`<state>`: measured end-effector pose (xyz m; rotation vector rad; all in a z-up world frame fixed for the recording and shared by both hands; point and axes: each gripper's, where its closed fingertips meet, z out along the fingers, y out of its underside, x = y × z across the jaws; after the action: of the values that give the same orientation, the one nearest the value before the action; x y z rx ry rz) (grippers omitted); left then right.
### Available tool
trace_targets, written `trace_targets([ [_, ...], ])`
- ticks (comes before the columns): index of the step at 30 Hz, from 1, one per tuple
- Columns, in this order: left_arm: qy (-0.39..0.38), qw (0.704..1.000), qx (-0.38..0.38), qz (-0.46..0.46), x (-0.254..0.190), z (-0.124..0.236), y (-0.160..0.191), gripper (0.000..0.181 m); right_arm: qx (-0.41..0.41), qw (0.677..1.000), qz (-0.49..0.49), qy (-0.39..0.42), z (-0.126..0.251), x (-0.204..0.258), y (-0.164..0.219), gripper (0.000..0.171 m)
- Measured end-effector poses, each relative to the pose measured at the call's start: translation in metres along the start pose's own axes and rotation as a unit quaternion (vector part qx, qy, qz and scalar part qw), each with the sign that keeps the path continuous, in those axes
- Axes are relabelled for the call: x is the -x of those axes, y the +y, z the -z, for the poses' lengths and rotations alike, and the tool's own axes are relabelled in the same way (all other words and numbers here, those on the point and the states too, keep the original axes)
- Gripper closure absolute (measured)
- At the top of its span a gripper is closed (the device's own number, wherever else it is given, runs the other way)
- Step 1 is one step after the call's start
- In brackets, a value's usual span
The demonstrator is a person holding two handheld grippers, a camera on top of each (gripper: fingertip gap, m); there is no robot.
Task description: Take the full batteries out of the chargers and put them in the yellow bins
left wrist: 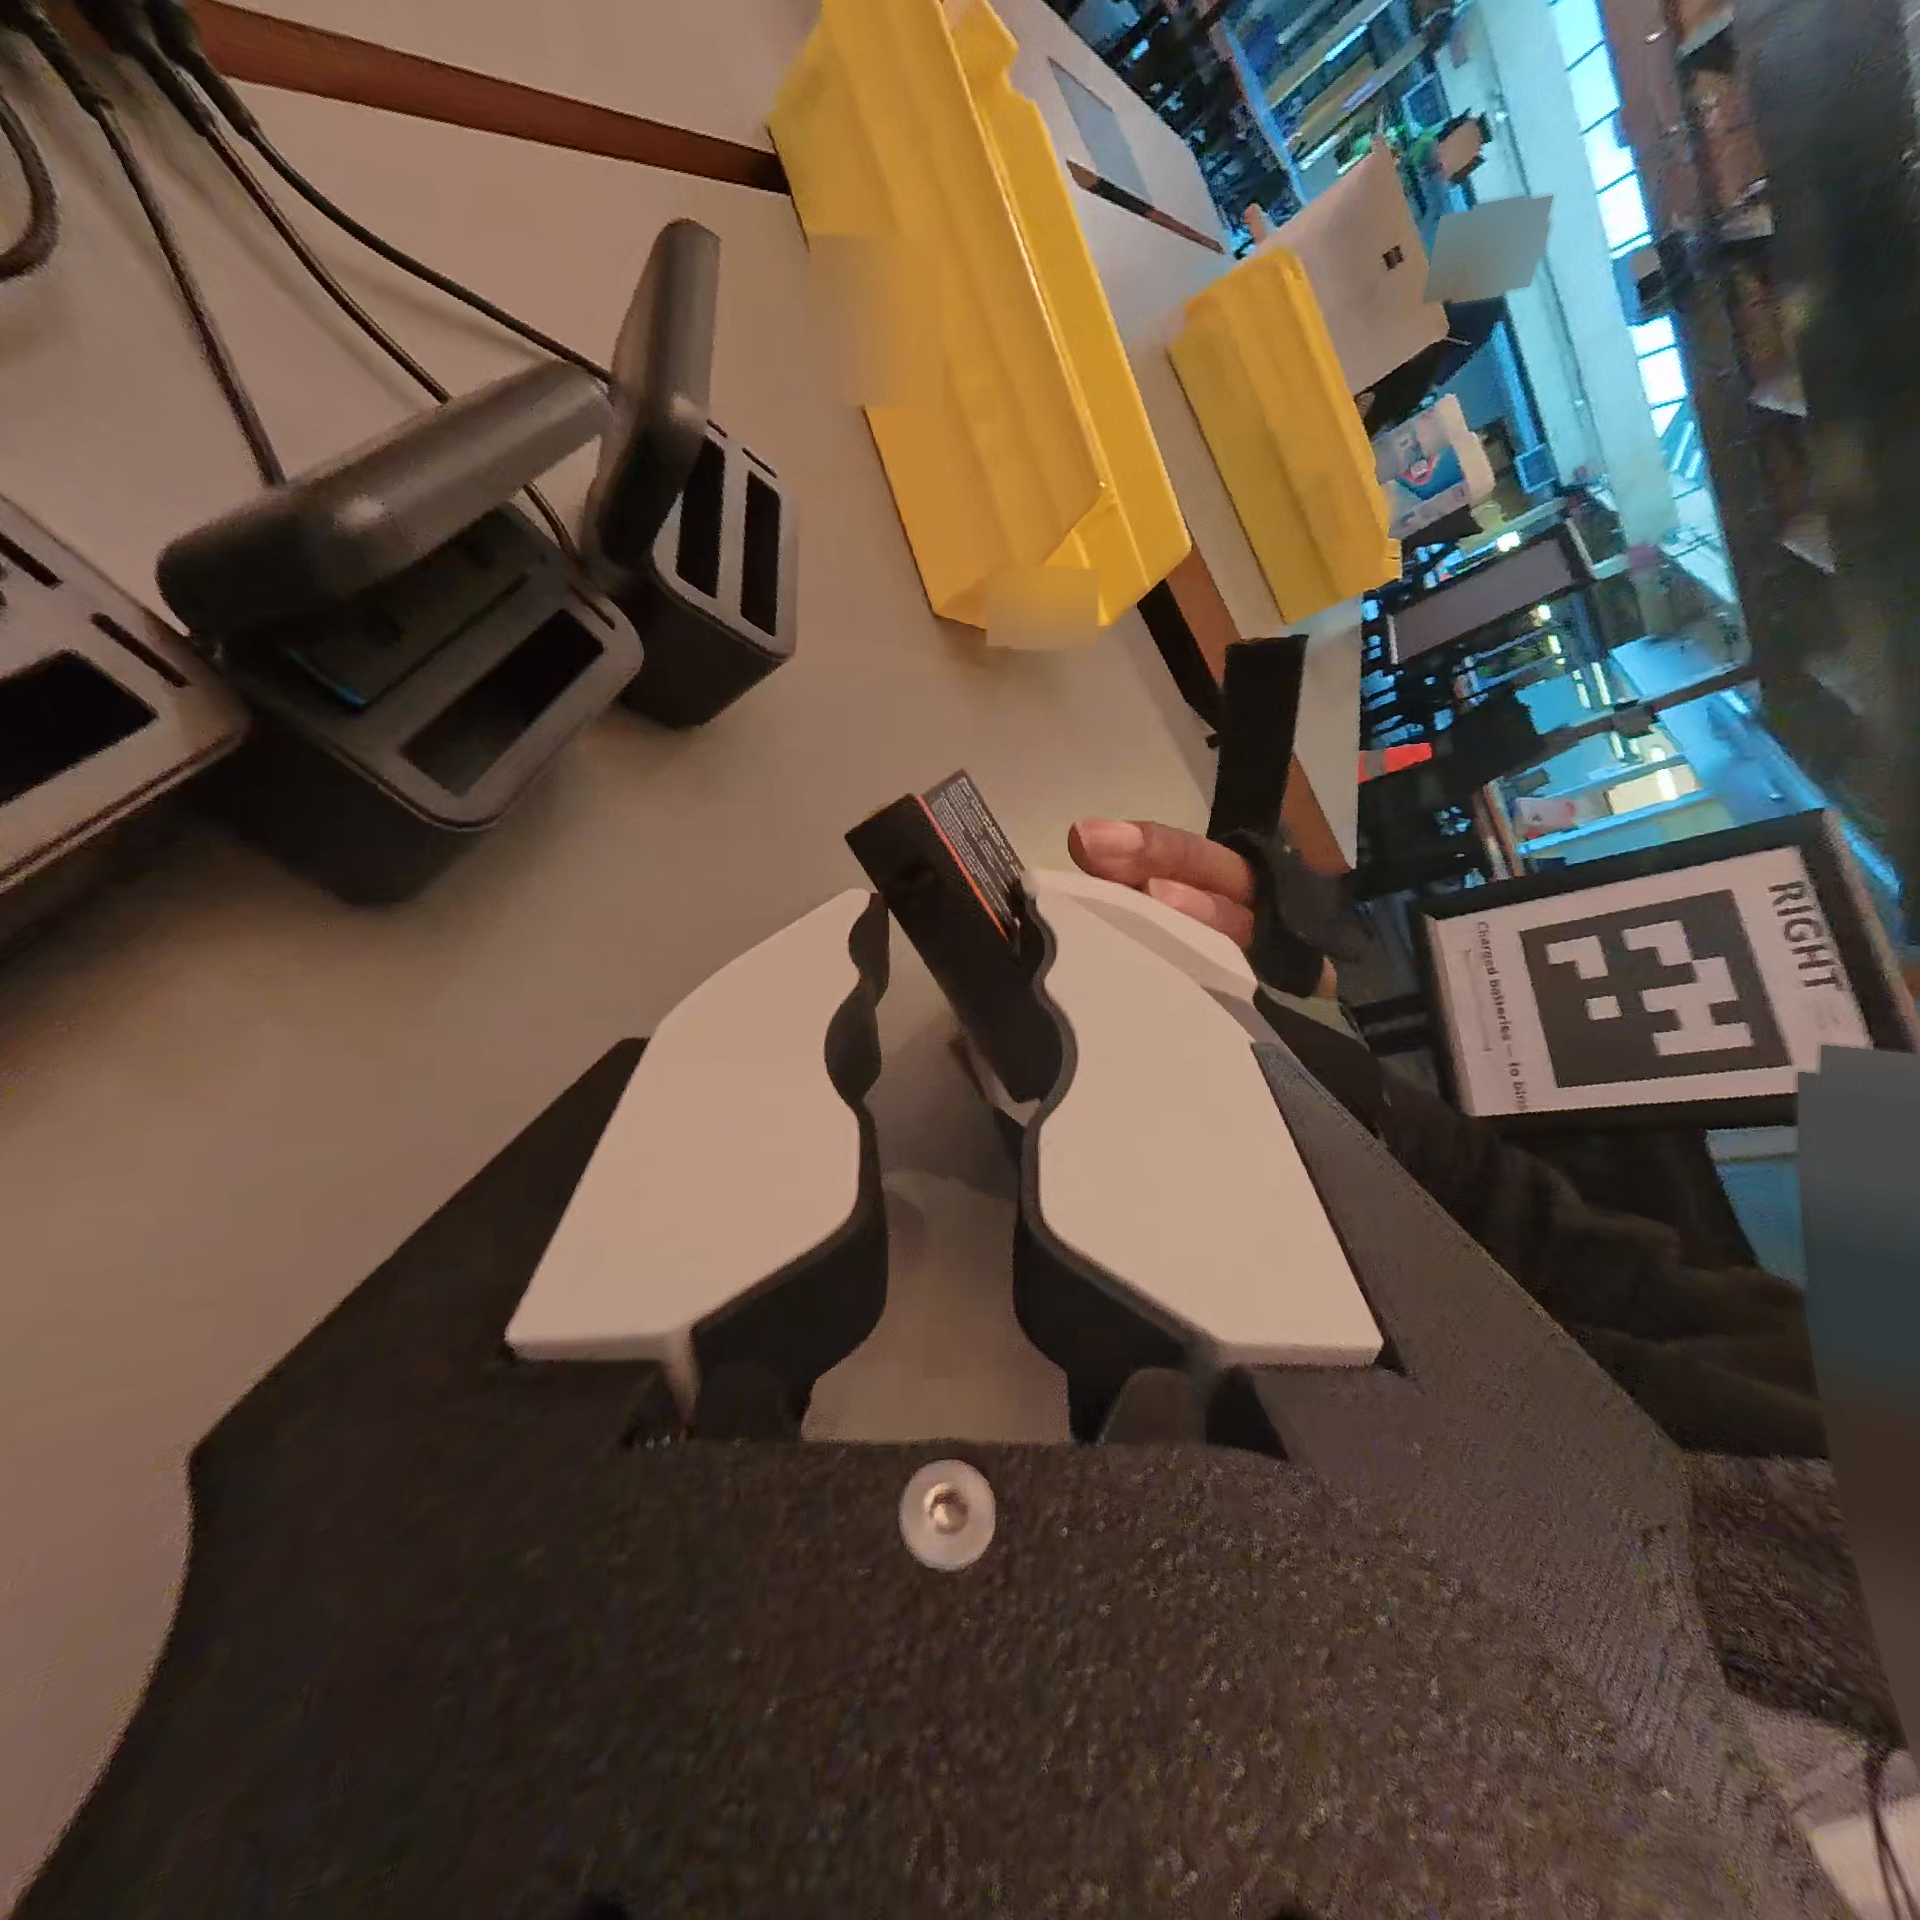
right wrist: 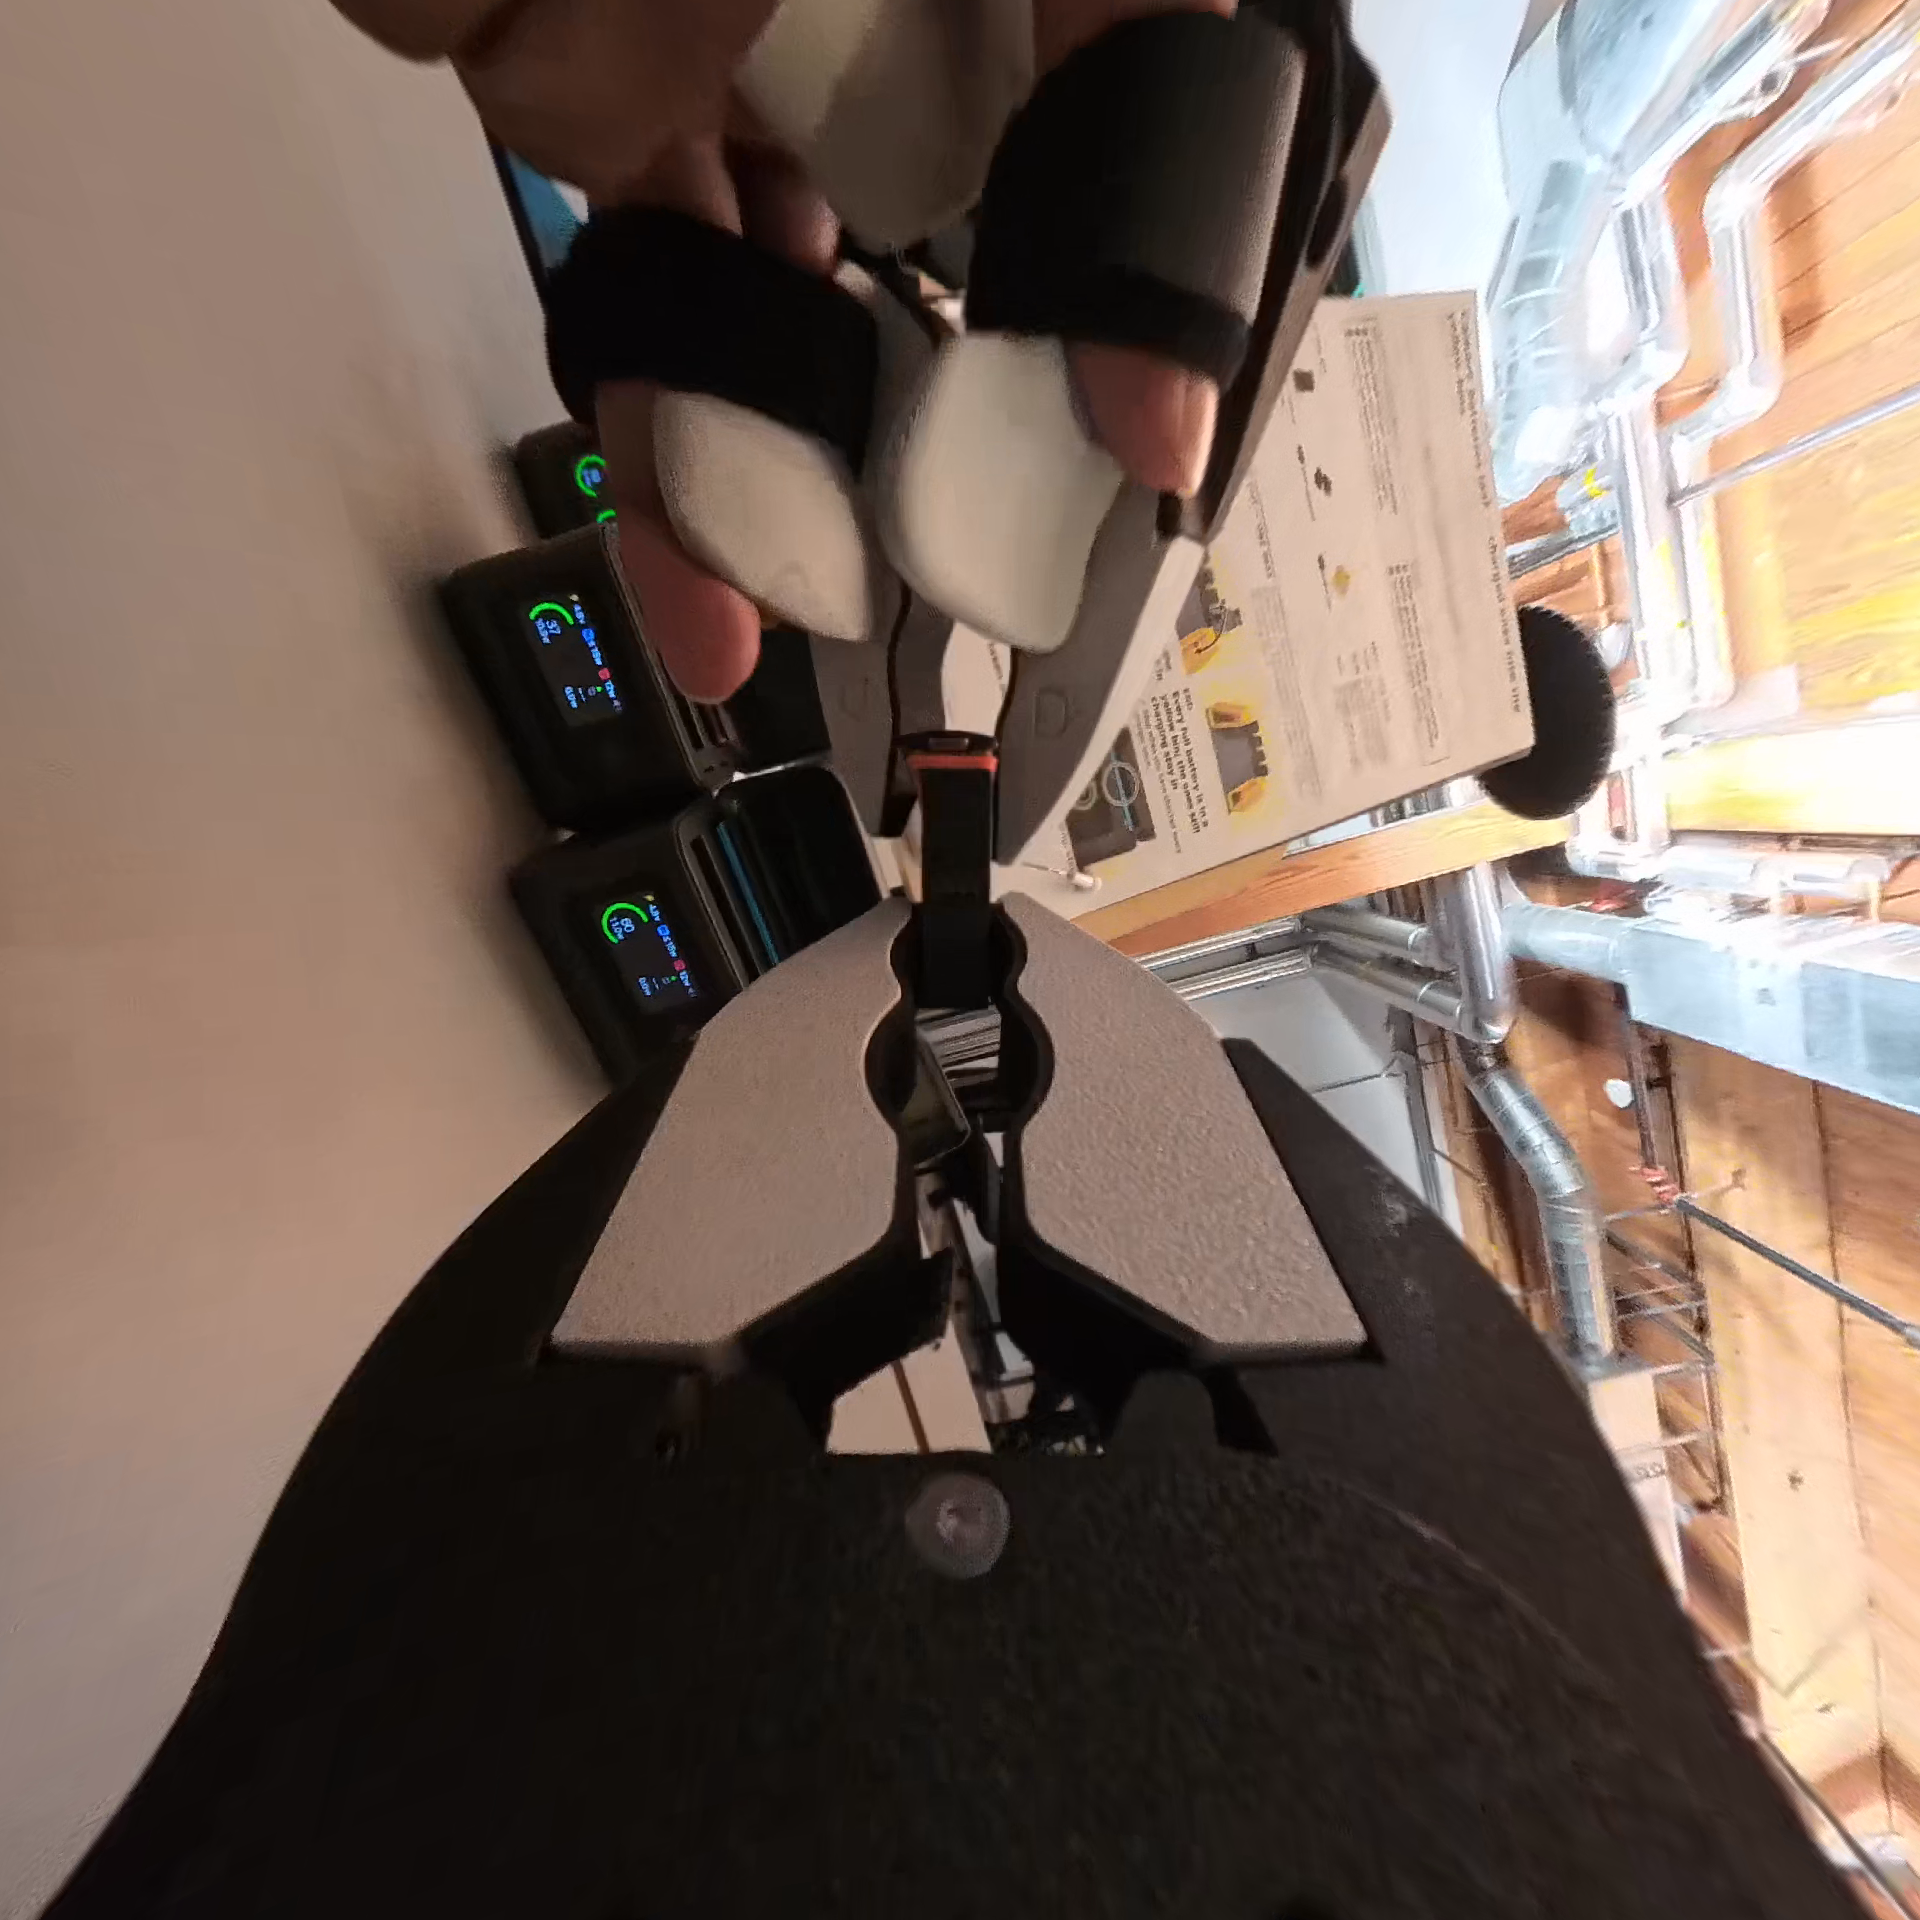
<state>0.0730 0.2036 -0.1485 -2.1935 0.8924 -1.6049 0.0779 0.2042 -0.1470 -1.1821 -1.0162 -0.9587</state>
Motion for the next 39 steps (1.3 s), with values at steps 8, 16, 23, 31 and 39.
trace_targets([
  [8,-0.032,0.991,-0.001,-0.127,0.006,0.014,-0.025,0.166,-0.027,0.997,-0.065,-0.031,0.002,0.003,-0.011,0.133],
  [16,-0.192,0.841,0.177,-0.474,0.062,0.055,-0.067,0.166,-0.026,0.946,-0.276,-0.167,-0.002,0.023,0.005,0.141],
  [23,-0.163,0.826,0.236,-0.484,0.093,0.043,-0.058,0.166,-0.053,0.853,-0.475,-0.209,-0.003,0.006,0.011,0.141],
  [31,-0.172,0.824,0.244,-0.481,0.109,0.036,-0.051,0.166,-0.037,0.82,-0.532,-0.208,-0.007,0.003,0.026,0.142],
  [39,-0.181,0.827,0.248,-0.471,0.121,0.027,-0.041,0.165,-0.03,0.817,-0.536,-0.211,-0.007,0.005,0.028,0.143],
])
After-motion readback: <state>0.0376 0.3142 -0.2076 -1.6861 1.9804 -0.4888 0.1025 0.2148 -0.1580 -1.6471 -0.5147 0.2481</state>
